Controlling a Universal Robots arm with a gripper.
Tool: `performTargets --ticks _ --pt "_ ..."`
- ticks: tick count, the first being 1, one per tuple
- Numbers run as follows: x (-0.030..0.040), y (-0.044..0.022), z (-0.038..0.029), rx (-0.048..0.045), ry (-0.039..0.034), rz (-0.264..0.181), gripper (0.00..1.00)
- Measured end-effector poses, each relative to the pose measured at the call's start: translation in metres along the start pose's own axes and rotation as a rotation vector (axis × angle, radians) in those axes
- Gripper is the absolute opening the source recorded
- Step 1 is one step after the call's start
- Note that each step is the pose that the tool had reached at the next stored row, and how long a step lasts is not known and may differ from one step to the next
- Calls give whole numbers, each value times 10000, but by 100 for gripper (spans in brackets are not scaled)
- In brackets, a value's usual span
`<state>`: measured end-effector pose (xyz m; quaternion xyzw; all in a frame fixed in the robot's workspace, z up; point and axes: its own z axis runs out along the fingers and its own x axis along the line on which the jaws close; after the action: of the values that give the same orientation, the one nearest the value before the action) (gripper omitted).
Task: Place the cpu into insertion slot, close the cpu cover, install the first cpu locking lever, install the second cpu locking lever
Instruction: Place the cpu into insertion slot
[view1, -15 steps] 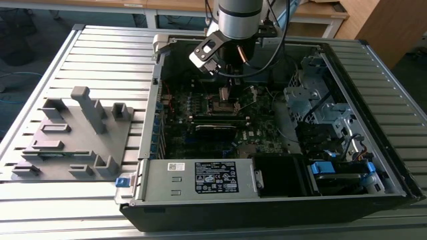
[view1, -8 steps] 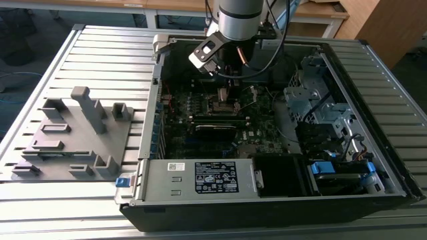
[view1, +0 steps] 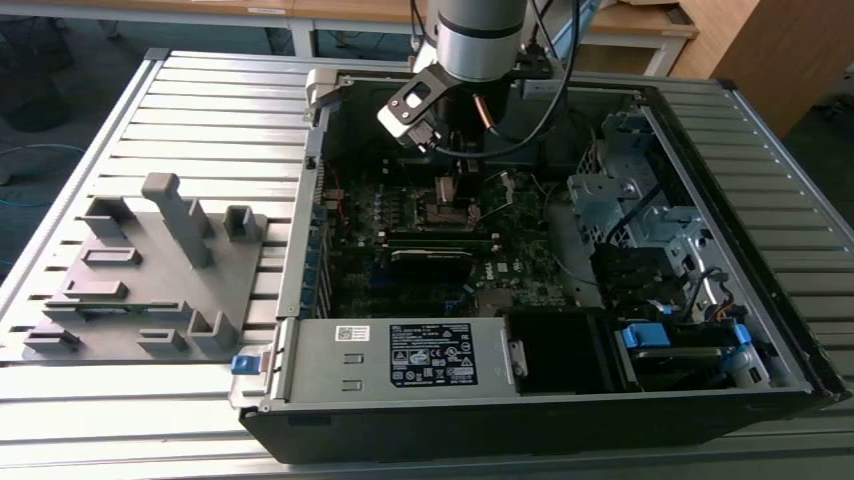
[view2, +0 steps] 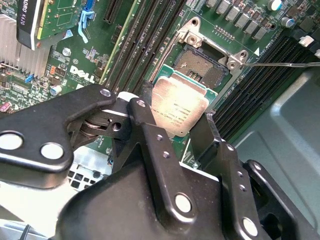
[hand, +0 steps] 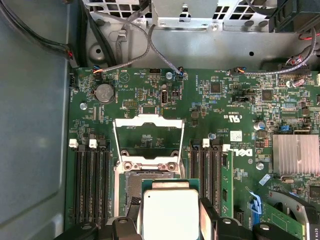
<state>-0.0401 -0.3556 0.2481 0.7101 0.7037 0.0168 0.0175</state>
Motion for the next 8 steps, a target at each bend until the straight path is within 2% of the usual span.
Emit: performTargets --ticks 8 --pt "0 0 8 0 -1 0 54"
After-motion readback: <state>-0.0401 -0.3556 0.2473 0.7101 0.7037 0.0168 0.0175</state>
